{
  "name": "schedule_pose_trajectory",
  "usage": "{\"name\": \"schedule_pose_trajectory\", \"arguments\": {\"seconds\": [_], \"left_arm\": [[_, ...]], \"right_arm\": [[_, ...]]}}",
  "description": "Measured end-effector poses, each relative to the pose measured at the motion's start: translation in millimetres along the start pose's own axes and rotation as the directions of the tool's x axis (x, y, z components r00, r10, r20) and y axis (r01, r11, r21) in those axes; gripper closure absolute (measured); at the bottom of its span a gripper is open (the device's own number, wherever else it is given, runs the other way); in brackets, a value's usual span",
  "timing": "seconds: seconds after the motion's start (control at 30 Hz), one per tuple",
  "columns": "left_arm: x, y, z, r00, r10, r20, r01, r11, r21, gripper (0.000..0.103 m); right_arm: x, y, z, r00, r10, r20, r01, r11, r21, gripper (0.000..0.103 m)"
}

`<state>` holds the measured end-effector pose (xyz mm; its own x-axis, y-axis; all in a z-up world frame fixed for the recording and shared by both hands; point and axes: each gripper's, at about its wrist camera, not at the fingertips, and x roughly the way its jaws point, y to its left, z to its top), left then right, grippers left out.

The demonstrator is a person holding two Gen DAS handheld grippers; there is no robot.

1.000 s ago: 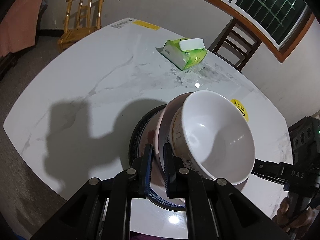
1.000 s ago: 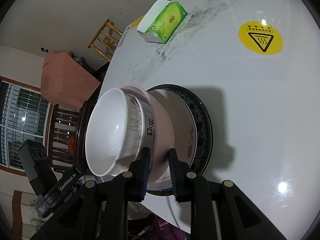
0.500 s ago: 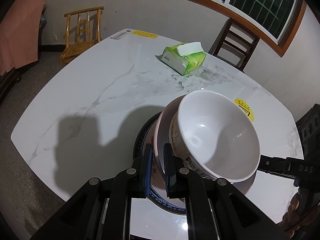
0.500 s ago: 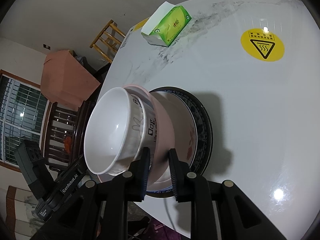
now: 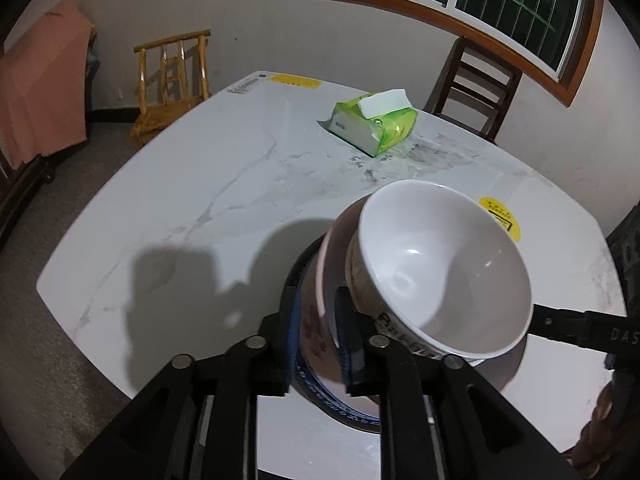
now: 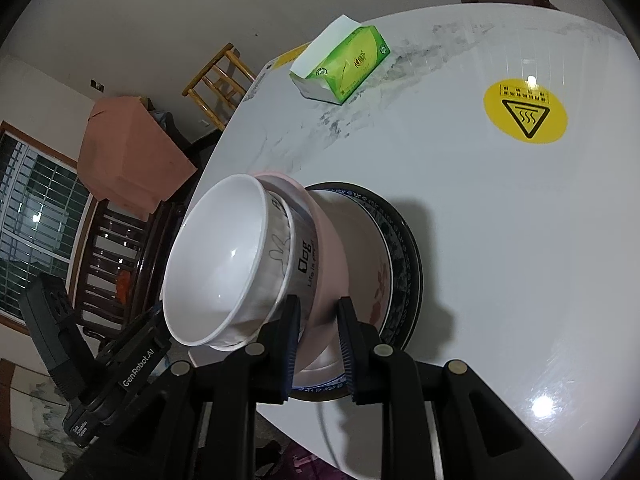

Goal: Organize plates and bowls
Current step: 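Lower the pink bowl stack onto the pink-flowered plate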

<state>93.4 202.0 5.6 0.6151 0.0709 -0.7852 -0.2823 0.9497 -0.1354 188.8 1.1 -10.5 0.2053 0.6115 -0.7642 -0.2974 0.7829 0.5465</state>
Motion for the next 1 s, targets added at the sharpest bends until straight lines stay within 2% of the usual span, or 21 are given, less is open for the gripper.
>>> {"name": "schedule_pose_trajectory", "arguments": {"seconds": [0.33,0.6,0.77,0.87,1.0], "left_arm": [[0,2,-2,0.998,0.055,0.032,-0.055,0.998,0.006,0.068],[0,2,-5,0.994,0.092,0.052,-0.093,0.996,0.014,0.055],[-2,1,-8,0.992,0.106,0.068,-0.108,0.994,0.023,0.051],[-2,0,-11,0.992,0.103,0.076,-0.106,0.994,0.029,0.047],[-4,-2,-15,0.988,0.116,0.102,-0.121,0.992,0.039,0.045]], "right_arm": [[-2,6,-5,0.998,-0.041,0.052,0.043,0.998,-0.047,0.082],[-5,0,-9,0.995,-0.015,0.094,0.018,0.999,-0.027,0.082],[-9,-1,-16,0.992,-0.001,0.126,0.004,1.0,-0.024,0.082],[-15,1,-25,0.985,0.012,0.173,-0.004,0.999,-0.051,0.082],[-30,13,-38,0.96,0.007,0.279,0.032,0.99,-0.137,0.082]]}}
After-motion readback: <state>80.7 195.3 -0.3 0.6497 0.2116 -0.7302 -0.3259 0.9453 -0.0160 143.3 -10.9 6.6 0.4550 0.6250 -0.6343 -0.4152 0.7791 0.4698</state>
